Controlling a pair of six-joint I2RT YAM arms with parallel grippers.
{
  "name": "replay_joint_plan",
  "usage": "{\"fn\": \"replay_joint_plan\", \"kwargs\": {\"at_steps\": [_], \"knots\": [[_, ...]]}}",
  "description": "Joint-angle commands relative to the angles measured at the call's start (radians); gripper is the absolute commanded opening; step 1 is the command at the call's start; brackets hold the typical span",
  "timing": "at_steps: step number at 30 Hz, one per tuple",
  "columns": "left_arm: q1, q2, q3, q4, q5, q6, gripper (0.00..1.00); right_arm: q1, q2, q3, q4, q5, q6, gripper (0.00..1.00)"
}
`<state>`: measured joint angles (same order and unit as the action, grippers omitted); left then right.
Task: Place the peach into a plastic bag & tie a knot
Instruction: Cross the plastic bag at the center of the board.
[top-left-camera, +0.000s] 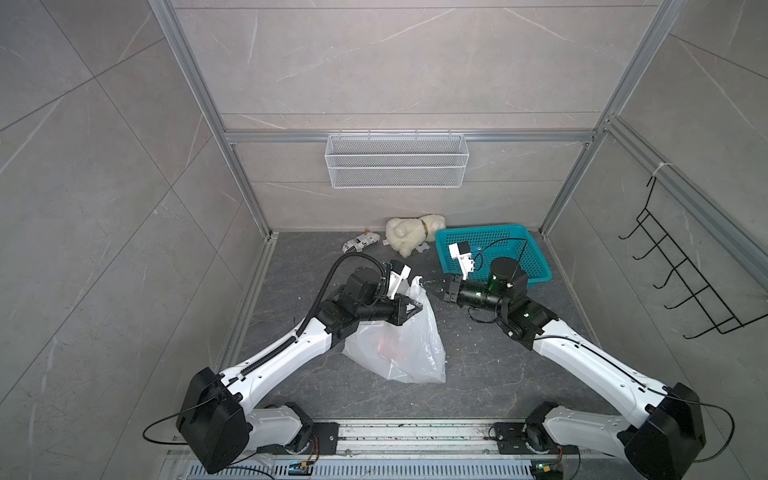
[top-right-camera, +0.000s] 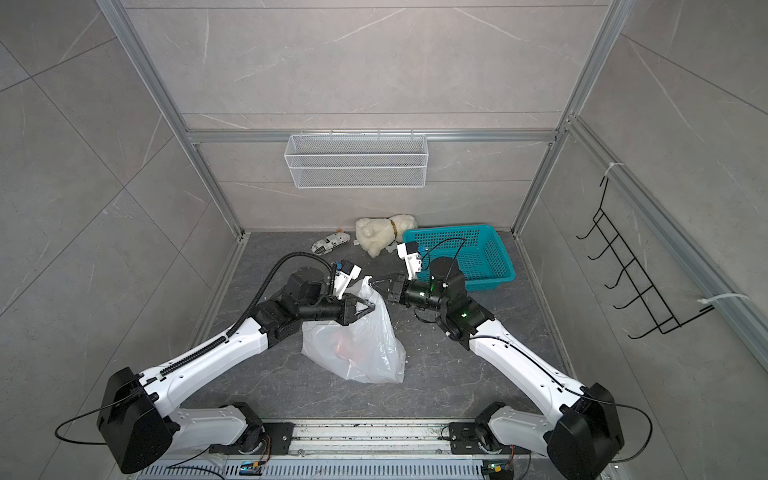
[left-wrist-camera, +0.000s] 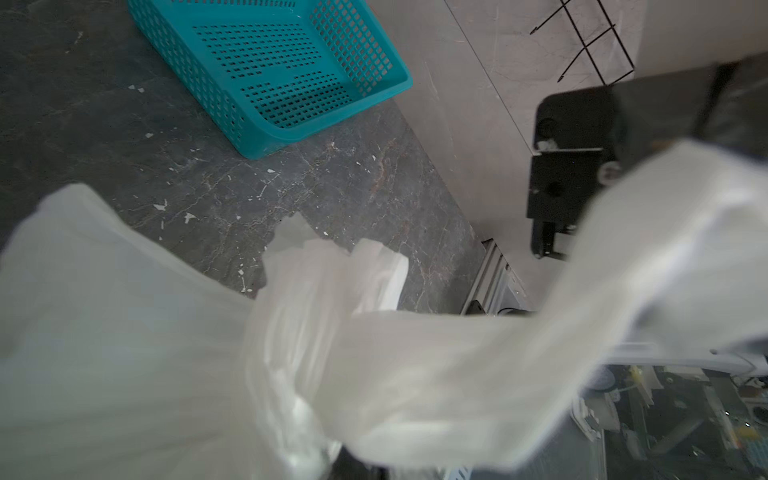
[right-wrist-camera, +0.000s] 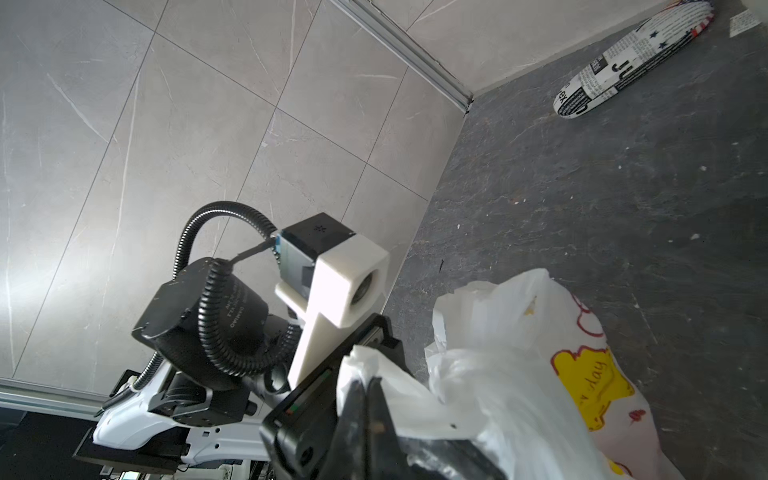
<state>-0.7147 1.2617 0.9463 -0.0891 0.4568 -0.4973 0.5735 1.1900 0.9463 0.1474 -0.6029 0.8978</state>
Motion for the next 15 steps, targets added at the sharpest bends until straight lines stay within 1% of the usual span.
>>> {"fn": "replay_joint_plan", "kwargs": {"at_steps": [1,7,10,12,15], "knots": [[-0.003,-0.061,-0.028,0.105,-0.096,-0.017,0.01,-0.002,-0.046,-0.001,-0.061,-0.026,-0.022,0.0],[-0.003,-0.072,-0.036,0.093,-0.153,-0.022,0.0,0.009,-0.051,0.012,-0.105,-0.046,-0.042,0.0],[-0.003,-0.095,-0.038,0.096,-0.152,-0.01,0.0,0.015,-0.05,0.021,-0.136,-0.031,-0.06,0.0],[-0.003,-0.096,-0.013,0.054,-0.146,0.027,0.0,0.019,-0.045,0.041,-0.183,-0.021,-0.086,0.0],[-0.007,-0.097,0.028,-0.053,-0.202,0.088,0.0,0.026,-0.044,0.05,-0.191,-0.024,-0.099,0.0]]}}
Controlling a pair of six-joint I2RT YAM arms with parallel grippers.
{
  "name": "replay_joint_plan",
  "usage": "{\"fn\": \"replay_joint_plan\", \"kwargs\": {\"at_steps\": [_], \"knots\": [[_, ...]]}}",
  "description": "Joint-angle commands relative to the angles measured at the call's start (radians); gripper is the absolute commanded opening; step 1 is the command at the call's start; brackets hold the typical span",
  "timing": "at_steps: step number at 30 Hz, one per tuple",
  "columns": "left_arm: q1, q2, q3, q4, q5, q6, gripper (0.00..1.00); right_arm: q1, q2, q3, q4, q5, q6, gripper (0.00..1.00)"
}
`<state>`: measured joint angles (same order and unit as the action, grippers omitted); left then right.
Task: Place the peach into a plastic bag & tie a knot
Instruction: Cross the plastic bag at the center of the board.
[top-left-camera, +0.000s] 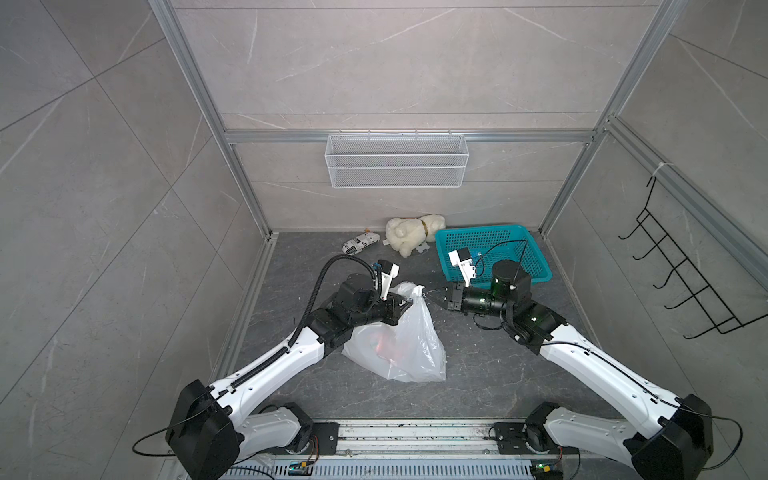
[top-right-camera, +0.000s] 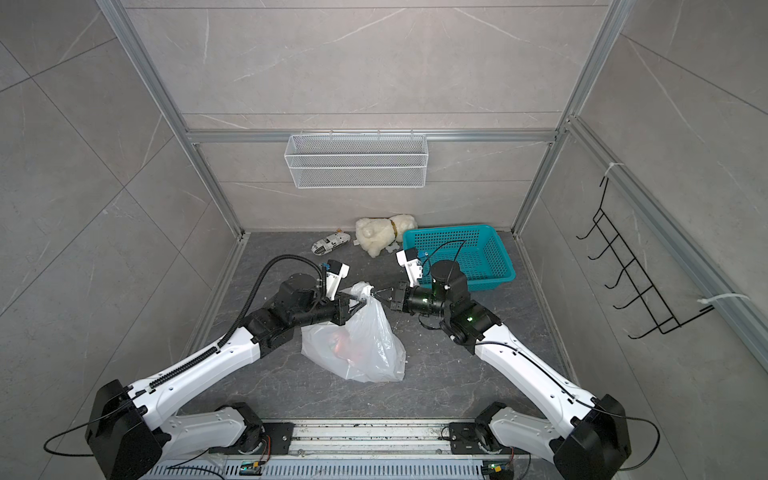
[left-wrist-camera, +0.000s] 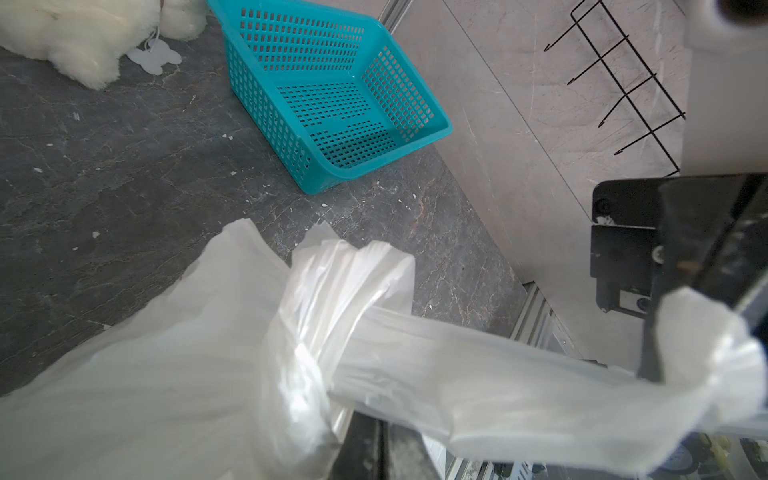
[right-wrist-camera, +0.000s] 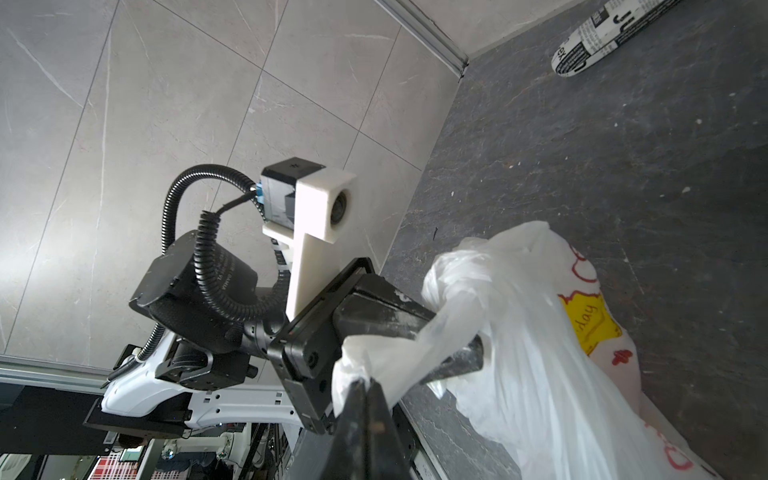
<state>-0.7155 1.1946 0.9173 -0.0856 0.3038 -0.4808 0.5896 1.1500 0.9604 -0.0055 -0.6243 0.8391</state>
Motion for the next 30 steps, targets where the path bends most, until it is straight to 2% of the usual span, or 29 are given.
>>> {"fn": "replay_joint_plan", "kwargs": {"at_steps": [1,4,8,16,22,25,30], "knots": [[-0.009,-0.031,0.062,-0.076,-0.07,0.093,0.0,0.014,-0.005,0.037,-0.032,-0.005,-0.038,0.0],[-0.025,-0.03,0.059,-0.096,-0.132,0.128,0.0,0.041,-0.004,0.037,-0.006,-0.011,-0.034,0.0],[-0.041,-0.024,0.017,0.008,-0.149,0.099,0.0,0.083,0.005,0.044,0.012,-0.003,-0.032,0.0],[-0.075,-0.08,-0.077,0.194,-0.335,0.107,0.0,0.088,-0.014,0.041,0.063,-0.002,0.014,0.0],[-0.085,-0.095,-0.102,0.234,-0.42,0.116,0.0,0.094,-0.01,0.041,0.07,-0.022,0.015,0.0],[-0.107,-0.109,-0.122,0.271,-0.472,0.153,0.0,0.104,-0.006,0.043,0.065,-0.029,0.007,0.0],[-0.114,-0.104,-0.132,0.285,-0.491,0.221,0.0,0.113,0.001,0.064,-0.012,-0.038,-0.043,0.0]]}}
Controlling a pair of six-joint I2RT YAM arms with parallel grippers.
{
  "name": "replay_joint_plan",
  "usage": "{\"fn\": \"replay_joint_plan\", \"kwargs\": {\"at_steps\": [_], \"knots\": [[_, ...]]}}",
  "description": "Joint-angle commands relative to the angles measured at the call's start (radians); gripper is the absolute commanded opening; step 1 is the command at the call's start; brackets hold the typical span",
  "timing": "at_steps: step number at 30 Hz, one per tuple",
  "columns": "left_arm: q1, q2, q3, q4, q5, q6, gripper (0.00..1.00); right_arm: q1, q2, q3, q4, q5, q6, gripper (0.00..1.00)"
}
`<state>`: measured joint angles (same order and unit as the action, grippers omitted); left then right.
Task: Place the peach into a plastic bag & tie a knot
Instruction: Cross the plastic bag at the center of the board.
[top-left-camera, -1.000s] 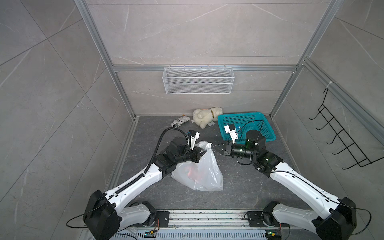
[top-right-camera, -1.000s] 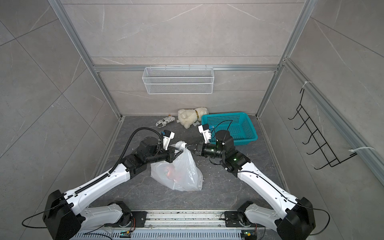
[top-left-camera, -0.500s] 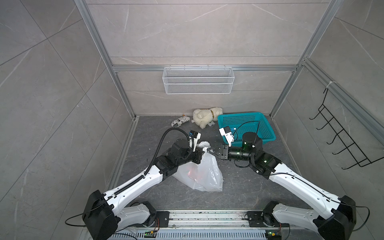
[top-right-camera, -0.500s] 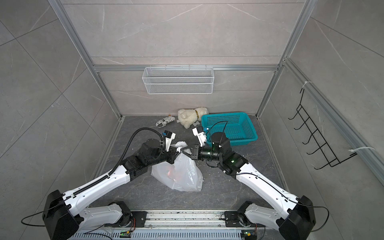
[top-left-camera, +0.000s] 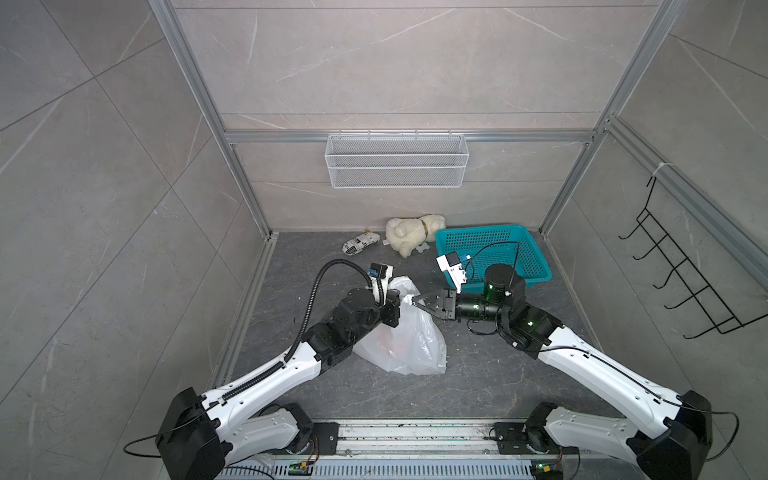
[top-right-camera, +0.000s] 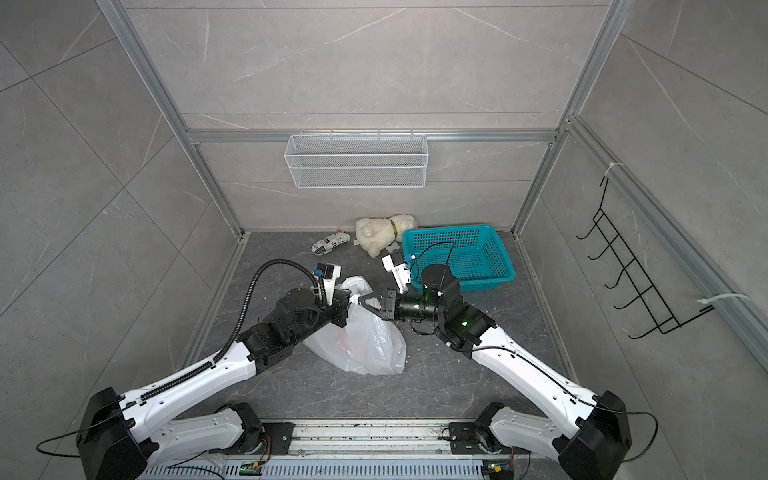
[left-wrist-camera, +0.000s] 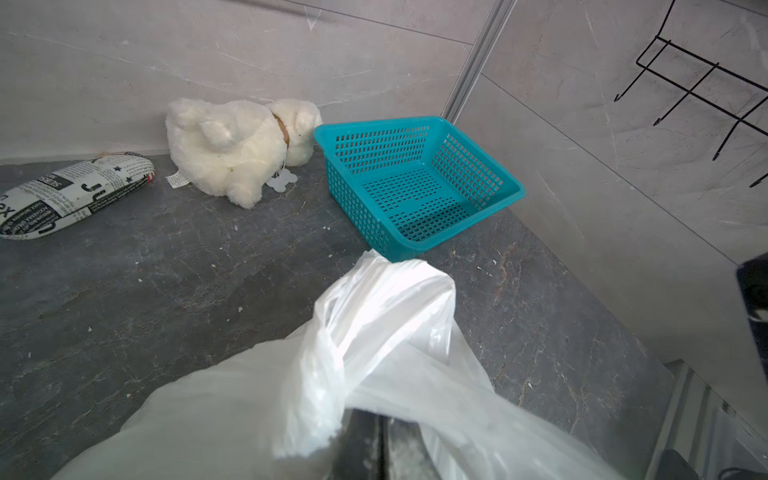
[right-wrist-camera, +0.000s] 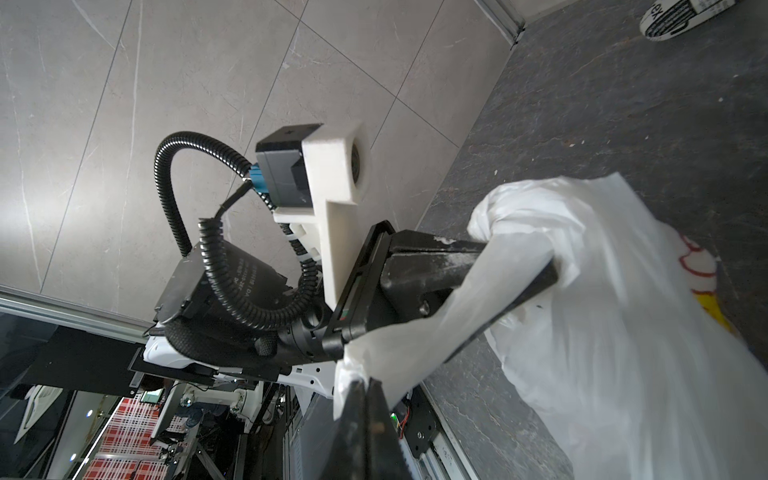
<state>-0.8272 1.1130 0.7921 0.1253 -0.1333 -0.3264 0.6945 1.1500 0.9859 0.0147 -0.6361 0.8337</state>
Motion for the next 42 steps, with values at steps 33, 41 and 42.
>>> {"fn": "replay_joint_plan", "kwargs": {"at_steps": [33,41,42], "knots": [[-0.009,-0.035,-0.056,0.139,0.038,0.11,0.0,0.025,-0.034,0.214,-0.511,0.489,-0.403,0.66],[-0.016,-0.021,-0.05,0.133,0.032,0.132,0.0,0.008,0.128,0.415,-0.583,0.488,-0.502,0.73],[-0.018,-0.021,-0.047,0.13,0.031,0.137,0.0,-0.005,0.125,0.415,-0.57,0.479,-0.5,0.76]]}}
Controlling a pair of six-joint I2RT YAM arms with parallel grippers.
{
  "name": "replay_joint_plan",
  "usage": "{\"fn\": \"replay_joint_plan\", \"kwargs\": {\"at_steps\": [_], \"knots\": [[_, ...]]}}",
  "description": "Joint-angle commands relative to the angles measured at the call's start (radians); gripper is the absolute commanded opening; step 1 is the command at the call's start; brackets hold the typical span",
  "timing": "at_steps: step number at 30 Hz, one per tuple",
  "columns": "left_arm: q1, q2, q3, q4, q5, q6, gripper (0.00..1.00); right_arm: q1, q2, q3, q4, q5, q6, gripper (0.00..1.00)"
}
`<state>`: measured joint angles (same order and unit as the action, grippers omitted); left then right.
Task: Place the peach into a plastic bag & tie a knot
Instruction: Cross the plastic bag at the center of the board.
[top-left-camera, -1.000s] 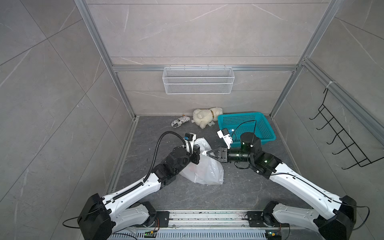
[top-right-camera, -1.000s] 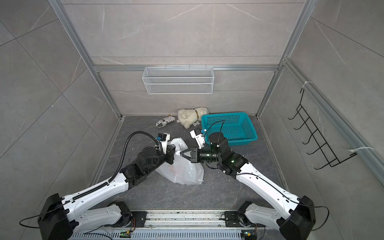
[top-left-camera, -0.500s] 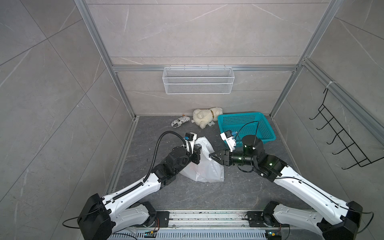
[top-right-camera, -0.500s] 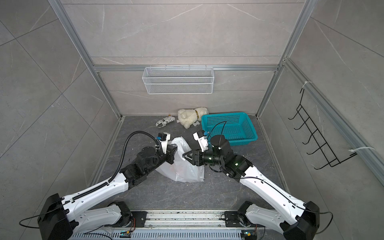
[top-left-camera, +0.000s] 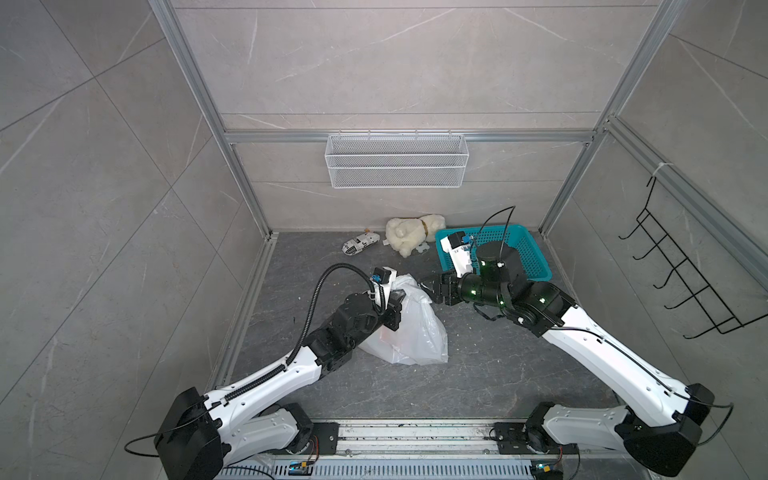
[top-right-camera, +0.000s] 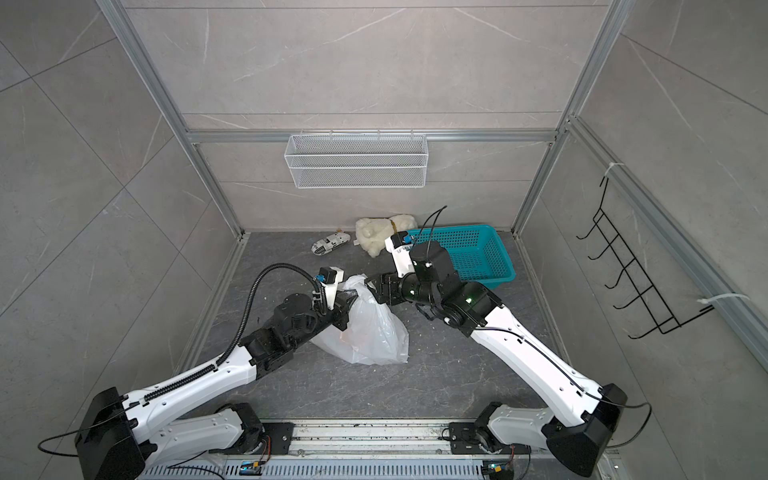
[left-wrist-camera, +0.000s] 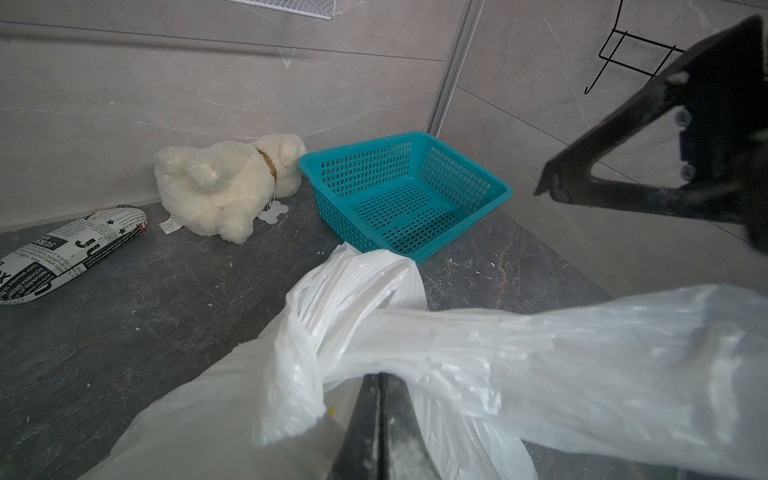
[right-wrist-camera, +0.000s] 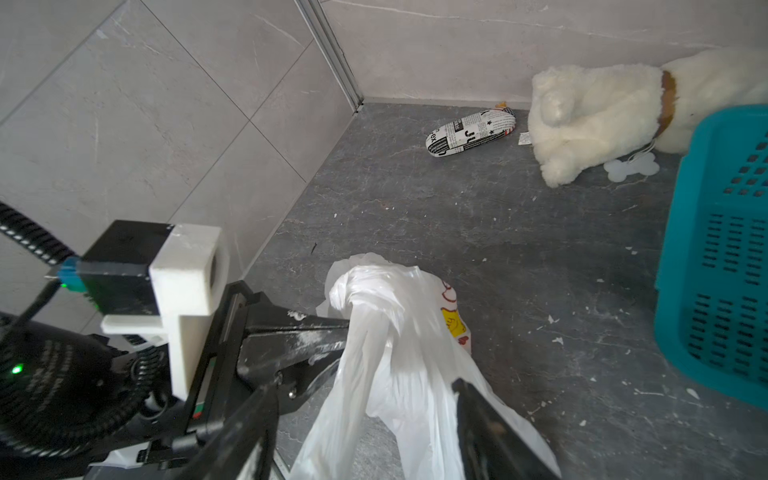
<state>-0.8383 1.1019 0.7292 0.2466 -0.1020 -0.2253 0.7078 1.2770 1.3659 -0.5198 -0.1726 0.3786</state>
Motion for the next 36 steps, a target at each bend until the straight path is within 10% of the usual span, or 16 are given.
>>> {"fn": "replay_joint_plan", "kwargs": {"at_steps": [1,6,19,36], "knots": [[-0.008,-0.009,0.017,0.006,-0.002,0.042,0.0,-0.037,0.001,0.039,-0.023,-0.013,-0.046,0.78],[-0.013,-0.001,0.026,-0.008,-0.006,0.062,0.0,-0.058,0.193,0.296,-0.267,-0.207,-0.184,0.99],[-0.021,-0.001,0.03,-0.012,-0.023,0.081,0.0,-0.03,0.391,0.449,-0.416,-0.179,-0.234,0.99],[-0.024,-0.011,0.041,-0.019,-0.024,0.087,0.0,-0.041,0.415,0.396,-0.407,-0.29,-0.213,0.63]]}}
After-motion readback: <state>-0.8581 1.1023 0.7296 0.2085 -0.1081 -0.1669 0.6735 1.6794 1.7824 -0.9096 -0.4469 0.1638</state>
